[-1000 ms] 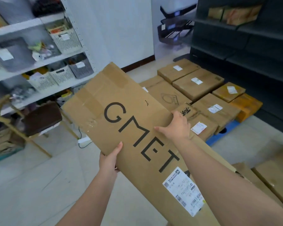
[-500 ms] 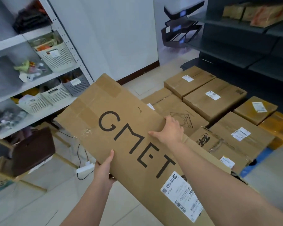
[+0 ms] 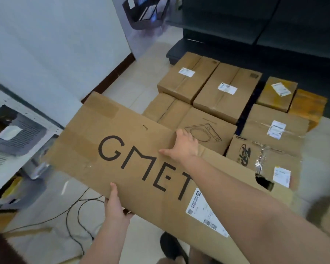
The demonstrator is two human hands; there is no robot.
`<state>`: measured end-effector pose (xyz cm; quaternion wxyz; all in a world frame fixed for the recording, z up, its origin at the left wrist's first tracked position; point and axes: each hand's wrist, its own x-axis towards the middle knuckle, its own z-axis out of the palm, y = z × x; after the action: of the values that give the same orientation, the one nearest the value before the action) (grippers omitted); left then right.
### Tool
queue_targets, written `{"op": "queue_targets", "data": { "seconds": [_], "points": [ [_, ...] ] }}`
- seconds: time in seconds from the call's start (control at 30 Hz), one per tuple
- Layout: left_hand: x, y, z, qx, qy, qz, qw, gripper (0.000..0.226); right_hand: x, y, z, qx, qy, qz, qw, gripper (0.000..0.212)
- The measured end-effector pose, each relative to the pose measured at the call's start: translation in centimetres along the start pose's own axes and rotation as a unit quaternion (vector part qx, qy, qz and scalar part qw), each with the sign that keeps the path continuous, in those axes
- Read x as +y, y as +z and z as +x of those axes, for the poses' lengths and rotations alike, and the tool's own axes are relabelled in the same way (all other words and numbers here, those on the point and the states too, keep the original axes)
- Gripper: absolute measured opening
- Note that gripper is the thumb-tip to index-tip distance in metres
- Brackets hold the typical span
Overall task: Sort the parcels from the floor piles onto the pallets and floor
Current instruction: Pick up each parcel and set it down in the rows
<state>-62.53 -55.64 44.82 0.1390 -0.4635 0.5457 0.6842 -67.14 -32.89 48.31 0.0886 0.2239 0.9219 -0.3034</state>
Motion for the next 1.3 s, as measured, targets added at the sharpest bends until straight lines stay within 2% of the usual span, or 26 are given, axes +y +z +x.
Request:
{"op": "queue_targets", "data": {
  "seconds": [0.13,0.3,0.53,0.63,0.7,0.77,0.83,0.93,1.03,1.13,1.3],
  "points": [
    [4.7,3.9,6.5,-0.009,-0.053,0.023,0.998,0.073,-2.9,1.5,7.6,0.011,0.019,-0.014,1.0,0.079],
    [7.6,10.5,14.8,-0.014,-0.096,0.051,0.994,0.068,-2.9,5.2,18.4,-0.004,0.058,-0.027,0.998,0.079],
    [10.9,18.5,28.0,0.037,-0.143,0.086,0.985,0.066,-2.0,11.5,32.3,-0.07,0.105,-0.045,0.991,0.085],
    [11.3,21.8,33.1,0.039,-0.142,0.117,0.982,0.08,-1.8,13.9,37.2,-0.069,0.116,-0.05,0.989,0.086],
    [11.2,24.0,36.0,0.017,-0.149,0.149,0.977,0.1,-1.3,15.1,40.4,-0.058,0.127,-0.057,0.989,0.087],
    [10.5,25.9,38.3,-0.003,-0.173,0.161,0.972,0.106,-0.4,16.2,43.0,-0.05,0.146,-0.066,0.986,0.088],
    [9.5,27.4,40.3,-0.035,-0.211,0.167,0.962,0.094,0.9,17.6,45.4,-0.043,0.164,-0.082,0.982,0.09],
    [7.5,28.4,42.8,-0.015,-0.234,0.215,0.948,0.07,3.0,20.4,47.3,-0.08,0.18,-0.109,0.974,0.093],
    [6.5,28.8,44.5,0.016,-0.229,0.259,0.938,0.069,4.4,23.4,48.2,-0.116,0.193,-0.11,0.968,0.1],
    [5.9,29.2,45.0,0.007,-0.213,0.297,0.931,0.066,5.1,24.5,48.6,-0.082,0.191,-0.104,0.972,0.109],
    [5.1,27.9,45.5,-0.003,-0.19,0.333,0.923,0.058,4.7,24.5,48.3,-0.08,0.196,-0.096,0.973,0.11]
  ]
}}
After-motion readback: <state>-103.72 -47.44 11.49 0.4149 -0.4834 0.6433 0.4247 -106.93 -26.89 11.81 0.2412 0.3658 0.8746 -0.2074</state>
